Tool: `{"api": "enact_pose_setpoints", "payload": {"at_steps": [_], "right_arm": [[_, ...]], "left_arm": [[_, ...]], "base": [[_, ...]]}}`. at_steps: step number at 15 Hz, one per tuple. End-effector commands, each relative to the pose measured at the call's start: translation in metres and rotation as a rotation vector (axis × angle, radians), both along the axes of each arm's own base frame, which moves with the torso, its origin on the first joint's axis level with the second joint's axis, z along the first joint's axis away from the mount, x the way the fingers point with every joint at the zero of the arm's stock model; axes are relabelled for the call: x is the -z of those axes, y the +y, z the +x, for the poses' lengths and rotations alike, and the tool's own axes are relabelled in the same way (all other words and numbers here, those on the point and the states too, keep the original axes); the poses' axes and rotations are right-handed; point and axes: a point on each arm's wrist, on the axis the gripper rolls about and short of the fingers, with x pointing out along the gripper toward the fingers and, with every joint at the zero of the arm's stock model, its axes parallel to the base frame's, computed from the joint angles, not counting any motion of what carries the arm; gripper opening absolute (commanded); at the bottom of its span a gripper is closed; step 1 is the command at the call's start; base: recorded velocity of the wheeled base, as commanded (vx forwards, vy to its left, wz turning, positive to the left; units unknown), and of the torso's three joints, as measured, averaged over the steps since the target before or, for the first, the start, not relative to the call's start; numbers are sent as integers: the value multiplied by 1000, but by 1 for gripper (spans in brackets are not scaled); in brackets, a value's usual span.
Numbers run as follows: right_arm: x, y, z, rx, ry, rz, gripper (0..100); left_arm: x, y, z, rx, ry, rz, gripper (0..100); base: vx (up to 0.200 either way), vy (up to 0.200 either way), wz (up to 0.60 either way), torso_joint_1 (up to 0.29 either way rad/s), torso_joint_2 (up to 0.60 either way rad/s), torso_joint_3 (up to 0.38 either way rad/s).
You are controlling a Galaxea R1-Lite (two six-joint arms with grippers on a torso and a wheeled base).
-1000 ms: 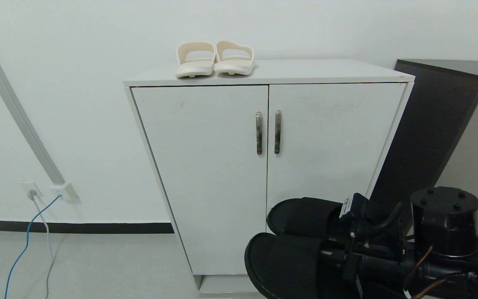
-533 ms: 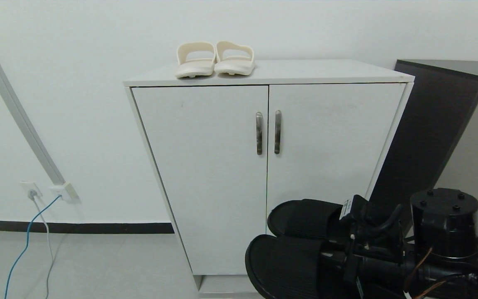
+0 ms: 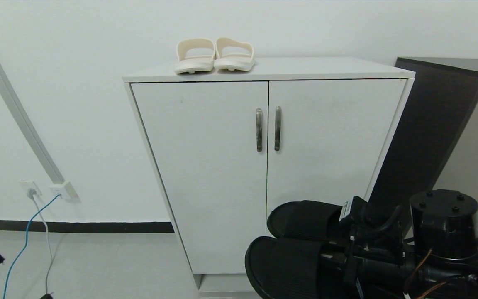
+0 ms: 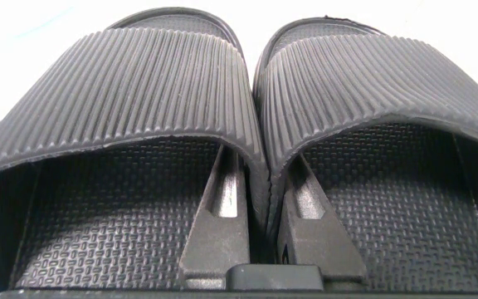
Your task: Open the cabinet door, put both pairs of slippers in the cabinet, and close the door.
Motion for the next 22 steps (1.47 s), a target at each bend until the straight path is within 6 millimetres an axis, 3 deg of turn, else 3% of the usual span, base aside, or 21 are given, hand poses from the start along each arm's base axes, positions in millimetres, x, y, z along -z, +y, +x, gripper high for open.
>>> {"api": "enact_pose_setpoints", "payload": {"at_steps": [1, 6, 10, 13, 17, 22], "right_arm": [[0, 0, 0, -1, 0, 0, 0], [1, 1, -1, -5, 5, -3, 0], [2, 1, -1, -5, 8, -4, 0], [2, 0, -1, -5, 9, -5, 0], [4, 1, -3, -12, 16, -9, 0], [5, 0, -4, -11, 21, -11, 0]], "left_arm": [[-13, -4, 35, 93, 92, -4, 100], [-32, -36, 91, 326, 142, 7, 100], [-39, -65, 131, 330, 102, -32, 100], [-55, -96, 154, 416, 99, -64, 100], [-60, -133, 187, 488, 108, -69, 100], [-66, -197, 241, 577, 136, -156, 100]], "base": [[0, 0, 0, 0, 0, 0], [0, 0, 0, 0, 0, 0], [0, 0, 0, 0, 0, 0], [0, 0, 0, 0, 0, 0], [0, 0, 0, 0, 0, 0], [0, 0, 0, 0, 0, 0]]}}
